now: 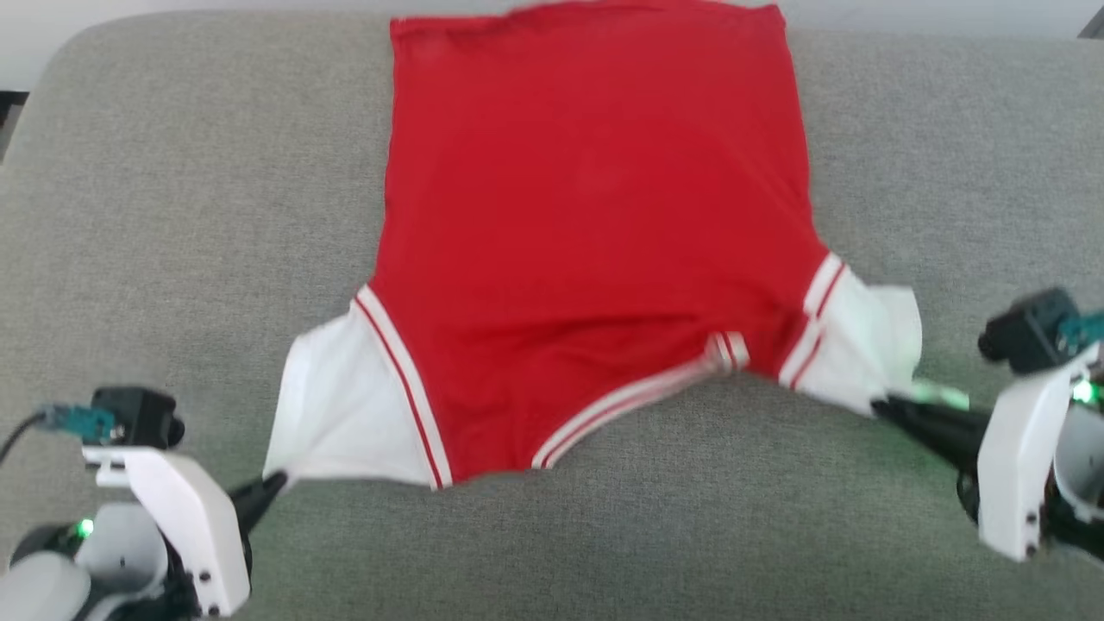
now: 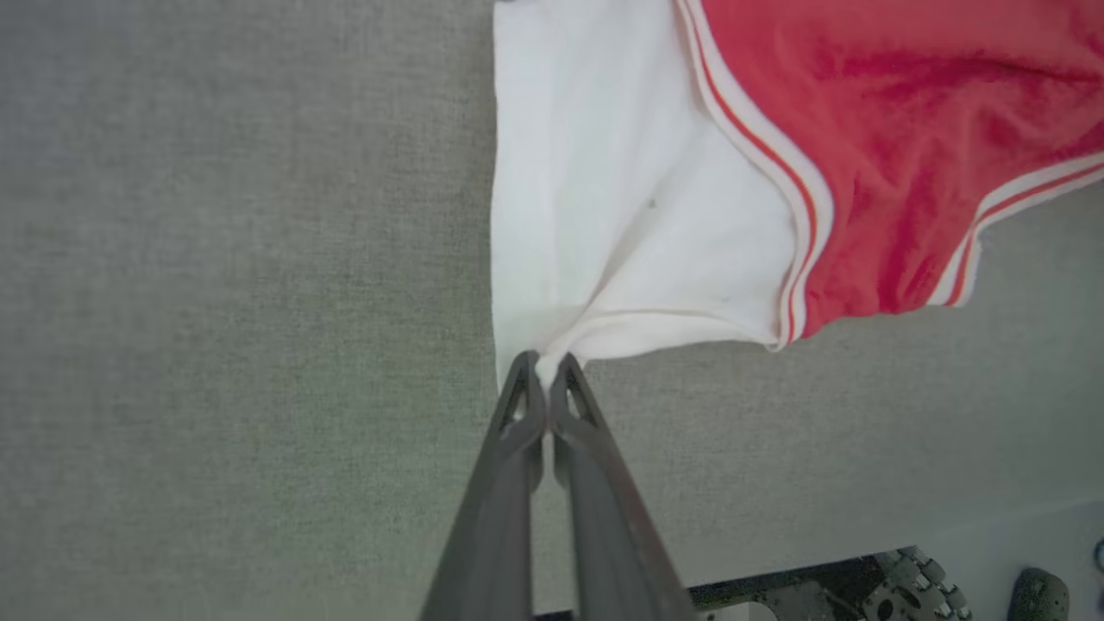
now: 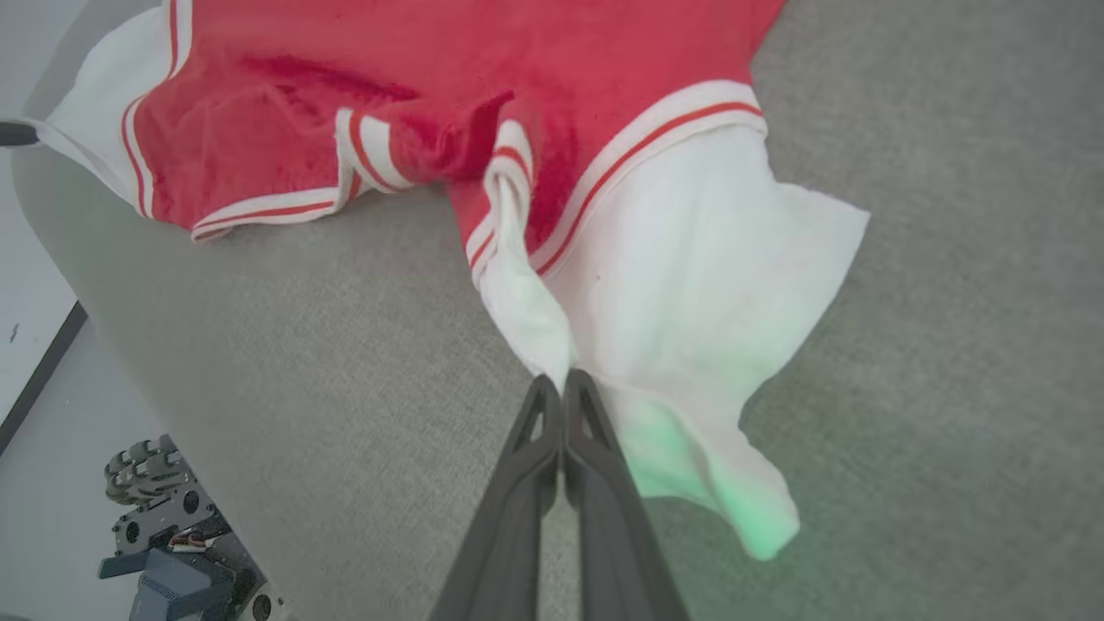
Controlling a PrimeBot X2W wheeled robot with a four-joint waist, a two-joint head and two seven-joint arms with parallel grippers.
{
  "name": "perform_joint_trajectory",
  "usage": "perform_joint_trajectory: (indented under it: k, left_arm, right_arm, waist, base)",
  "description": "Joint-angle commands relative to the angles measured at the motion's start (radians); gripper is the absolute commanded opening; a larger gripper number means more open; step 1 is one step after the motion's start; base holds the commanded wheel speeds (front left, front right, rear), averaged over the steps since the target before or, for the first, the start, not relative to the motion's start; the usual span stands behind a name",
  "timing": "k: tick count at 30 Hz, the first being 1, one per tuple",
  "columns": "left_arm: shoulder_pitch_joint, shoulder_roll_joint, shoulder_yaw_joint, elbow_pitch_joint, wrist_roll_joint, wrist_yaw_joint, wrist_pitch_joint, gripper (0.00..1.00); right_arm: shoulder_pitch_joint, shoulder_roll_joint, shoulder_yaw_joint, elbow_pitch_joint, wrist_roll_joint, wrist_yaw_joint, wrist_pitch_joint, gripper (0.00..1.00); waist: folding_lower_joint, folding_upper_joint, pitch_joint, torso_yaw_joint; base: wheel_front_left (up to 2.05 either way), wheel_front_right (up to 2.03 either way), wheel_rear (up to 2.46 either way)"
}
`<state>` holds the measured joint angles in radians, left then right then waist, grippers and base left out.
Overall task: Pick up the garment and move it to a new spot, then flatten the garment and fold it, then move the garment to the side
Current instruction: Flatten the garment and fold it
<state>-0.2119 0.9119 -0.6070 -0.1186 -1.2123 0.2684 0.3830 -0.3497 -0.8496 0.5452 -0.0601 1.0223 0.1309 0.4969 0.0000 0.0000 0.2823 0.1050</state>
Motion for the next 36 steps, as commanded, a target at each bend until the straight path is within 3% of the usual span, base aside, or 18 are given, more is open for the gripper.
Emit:
perform_joint_trajectory:
  k: [1,9,15,16,17,18,19,20,28,29,36]
  left_arm:
    - [0.018,0.007,0.000,-0.005,-0.007,0.010,0.000,0.00]
    - [0.094,0.029,0.000,-0.019,-0.033,0.069,0.010,0.00]
    - [0.096,0.014,-0.003,-0.022,-0.027,0.063,-0.008,0.00]
    - [0.087,0.010,-0.003,-0.023,-0.023,0.057,-0.017,0.00]
    - [0.079,0.004,-0.003,-0.020,-0.019,0.052,-0.020,0.00]
    - [0.071,-0.002,-0.004,-0.018,-0.014,0.046,-0.024,0.00]
    - [0.062,-0.009,-0.005,-0.017,-0.007,0.039,-0.030,0.00]
    - [0.052,-0.018,-0.004,-0.016,-0.001,0.032,-0.040,0.00]
    - [-0.001,-0.058,-0.006,0.000,0.034,-0.012,-0.087,0.00]
    - [-0.016,-0.072,-0.005,0.004,0.046,-0.025,-0.104,0.00]
    - [-0.070,-0.113,-0.013,0.022,0.085,-0.072,-0.155,0.00]
  right_arm:
    - [0.026,-0.004,-0.007,-0.007,0.010,0.000,0.013,0.00]
    - [0.231,-0.019,-0.084,-0.058,0.066,0.000,0.112,0.00]
    - [0.315,0.038,-0.140,-0.047,-0.009,0.000,0.120,0.00]
    - [0.317,0.055,-0.149,-0.042,-0.027,0.000,0.115,0.06]
    - [0.315,0.068,-0.156,-0.042,-0.047,-0.001,0.112,0.29]
    - [0.313,0.080,-0.162,-0.044,-0.061,-0.001,0.119,0.41]
    - [0.311,0.094,-0.173,-0.048,-0.071,-0.001,0.123,0.63]
    - [0.305,0.104,-0.185,-0.058,-0.084,-0.001,0.127,1.00]
    - [0.288,0.156,-0.342,-0.187,-0.148,0.000,0.175,1.00]
    - [0.276,0.184,-0.405,-0.226,-0.172,0.000,0.192,1.00]
    - [0.176,0.292,-0.541,-0.299,-0.289,0.000,0.241,1.00]
  waist:
    - [0.0000,0.0000,-0.002,0.002]
    - [0.0000,0.0000,0.000,0.012]
    - [0.0000,0.0000,0.019,0.015]
    - [0.0000,0.0000,0.022,0.015]
    - [0.0000,0.0000,0.025,0.016]
    - [0.0000,0.0000,0.028,0.016]
    - [0.0000,0.0000,0.030,0.016]
    - [0.0000,0.0000,0.032,0.017]
    - [0.0000,0.0000,0.042,0.024]
    - [0.0000,0.0000,0.047,0.029]
    - [0.0000,0.0000,0.070,0.051]
  base:
    - [0.00,0.00,0.00]
    - [0.00,0.00,0.00]
    - [0.00,0.00,0.00]
    - [0.00,0.00,0.00]
    - [0.00,0.00,0.00]
    - [0.00,0.00,0.00]
    - [0.00,0.00,0.00]
    - [0.00,0.00,0.00]
    - [0.00,0.00,0.00]
    - [0.00,0.00,0.00]
    - [0.00,0.00,0.00]
